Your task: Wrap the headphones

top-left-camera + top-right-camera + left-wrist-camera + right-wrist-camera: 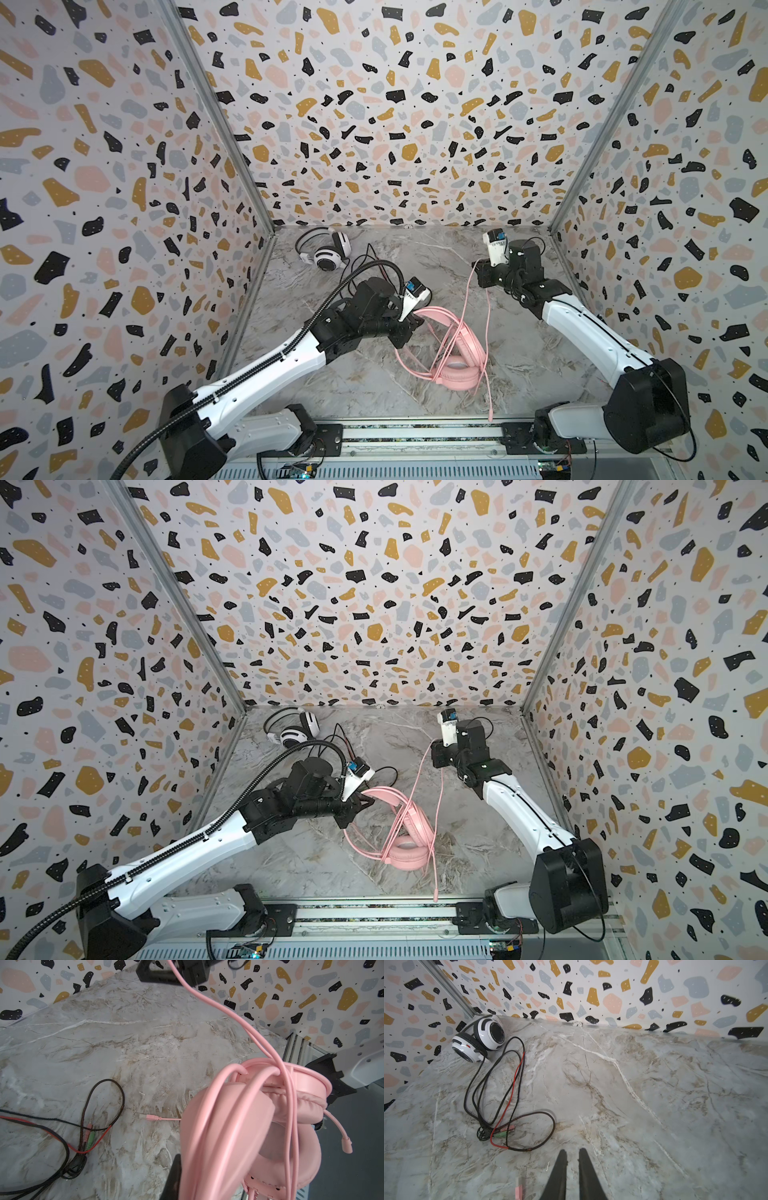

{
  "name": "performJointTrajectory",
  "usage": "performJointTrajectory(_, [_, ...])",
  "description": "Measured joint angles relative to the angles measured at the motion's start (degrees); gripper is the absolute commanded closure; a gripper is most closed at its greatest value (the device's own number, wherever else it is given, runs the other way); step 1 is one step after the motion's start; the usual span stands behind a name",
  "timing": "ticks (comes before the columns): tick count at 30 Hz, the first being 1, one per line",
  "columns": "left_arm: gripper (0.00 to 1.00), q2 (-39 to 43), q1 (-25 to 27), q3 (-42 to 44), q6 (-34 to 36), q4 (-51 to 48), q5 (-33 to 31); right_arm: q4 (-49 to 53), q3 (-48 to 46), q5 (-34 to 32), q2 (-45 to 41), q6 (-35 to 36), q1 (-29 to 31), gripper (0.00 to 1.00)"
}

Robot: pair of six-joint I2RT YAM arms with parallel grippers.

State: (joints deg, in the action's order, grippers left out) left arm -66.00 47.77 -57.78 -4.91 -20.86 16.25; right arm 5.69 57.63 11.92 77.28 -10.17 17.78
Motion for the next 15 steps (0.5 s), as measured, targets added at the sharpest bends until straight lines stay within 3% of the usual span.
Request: performJointTrajectory(15, [1.0, 3.93, -6.16, 0.22, -7.45, 6.8, 8.35, -6.38, -6.82, 4.42, 5.31, -2.36, -0.11, 0.82])
